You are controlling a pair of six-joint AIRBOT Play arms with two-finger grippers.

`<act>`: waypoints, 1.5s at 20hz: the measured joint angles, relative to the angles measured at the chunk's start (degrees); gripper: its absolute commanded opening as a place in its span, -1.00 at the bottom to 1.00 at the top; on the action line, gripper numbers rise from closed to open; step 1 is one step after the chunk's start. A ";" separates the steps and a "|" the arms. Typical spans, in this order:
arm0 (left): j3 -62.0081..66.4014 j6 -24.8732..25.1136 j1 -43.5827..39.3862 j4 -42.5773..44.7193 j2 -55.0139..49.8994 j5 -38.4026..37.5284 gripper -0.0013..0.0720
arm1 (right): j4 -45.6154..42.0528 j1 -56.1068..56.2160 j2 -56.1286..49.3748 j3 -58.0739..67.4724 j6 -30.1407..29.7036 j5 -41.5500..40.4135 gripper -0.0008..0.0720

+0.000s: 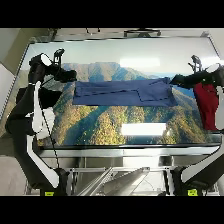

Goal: Fold the shirts.

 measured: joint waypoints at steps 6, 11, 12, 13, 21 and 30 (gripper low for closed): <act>-0.87 0.17 0.28 -0.52 0.79 -1.14 -0.18 | 8.15 0.31 -5.95 0.52 -2.49 4.70 0.94; -0.96 0.15 -3.45 -0.79 0.87 0.70 -0.47 | 11.67 3.39 -8.37 0.61 -5.53 5.86 -0.93; -0.96 0.15 -4.68 -0.79 0.81 1.81 -0.92 | 11.61 3.78 -8.46 0.98 -6.12 6.08 -0.93; -0.96 0.17 -6.05 -0.68 0.63 3.08 -0.93 | 11.96 4.04 -8.57 1.46 -6.34 6.51 -0.93; -0.92 0.13 -21.81 -1.07 -6.49 12.57 -0.94 | 15.21 6.84 -0.79 7.63 -3.08 14.05 -0.93; 0.09 0.85 -28.55 -18.49 -11.74 23.65 -0.94 | 16.76 10.36 11.67 9.84 1.84 19.58 -0.93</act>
